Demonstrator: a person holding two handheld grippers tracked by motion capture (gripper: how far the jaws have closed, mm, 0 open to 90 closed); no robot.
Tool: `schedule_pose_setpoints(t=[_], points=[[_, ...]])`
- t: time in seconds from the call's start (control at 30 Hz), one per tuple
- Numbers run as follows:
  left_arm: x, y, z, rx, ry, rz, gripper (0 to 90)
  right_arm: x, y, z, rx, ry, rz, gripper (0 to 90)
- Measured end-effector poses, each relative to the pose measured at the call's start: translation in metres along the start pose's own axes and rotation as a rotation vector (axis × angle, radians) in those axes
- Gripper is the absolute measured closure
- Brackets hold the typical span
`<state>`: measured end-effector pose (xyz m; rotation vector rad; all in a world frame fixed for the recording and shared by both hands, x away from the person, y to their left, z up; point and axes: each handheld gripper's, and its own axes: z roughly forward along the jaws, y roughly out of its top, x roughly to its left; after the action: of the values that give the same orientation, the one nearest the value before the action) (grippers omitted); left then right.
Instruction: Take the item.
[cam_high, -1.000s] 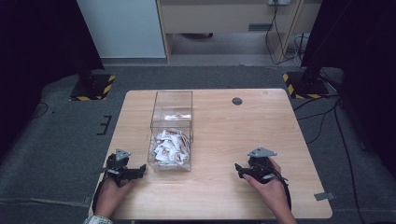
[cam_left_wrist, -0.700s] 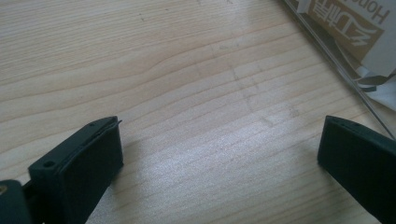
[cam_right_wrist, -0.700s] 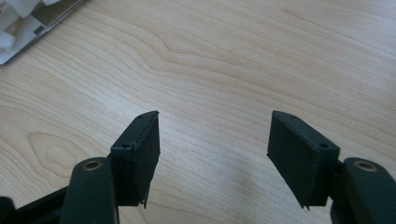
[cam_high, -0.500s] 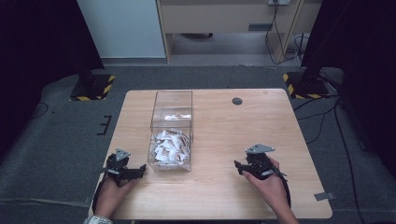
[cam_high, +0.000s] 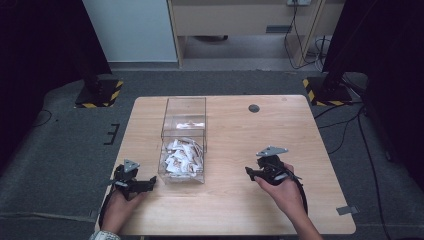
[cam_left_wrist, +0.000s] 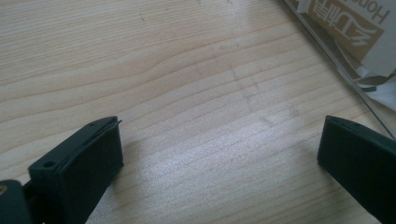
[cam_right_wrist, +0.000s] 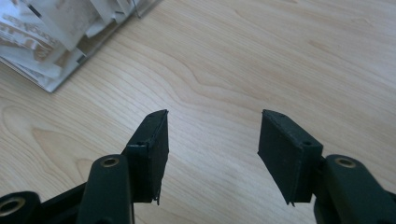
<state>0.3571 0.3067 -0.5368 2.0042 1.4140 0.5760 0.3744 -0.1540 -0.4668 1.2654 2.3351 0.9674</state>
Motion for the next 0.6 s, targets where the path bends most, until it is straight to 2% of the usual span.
schedule_pose_setpoints(t=[0.17,0.33,0.6], points=[[0.0,0.0,0.0,0.0,0.0,0.0,0.0,0.004,0.016,-0.001,-0.009,0.008,-0.016,40.2],[0.0,0.0,0.0,0.0,0.0,0.0,0.0,0.005,0.025,-0.001,-0.004,0.005,-0.006,35.0],[0.0,0.0,0.0,0.0,0.0,0.0,0.0,0.01,0.034,0.001,-0.013,0.004,-0.023,35.8]])
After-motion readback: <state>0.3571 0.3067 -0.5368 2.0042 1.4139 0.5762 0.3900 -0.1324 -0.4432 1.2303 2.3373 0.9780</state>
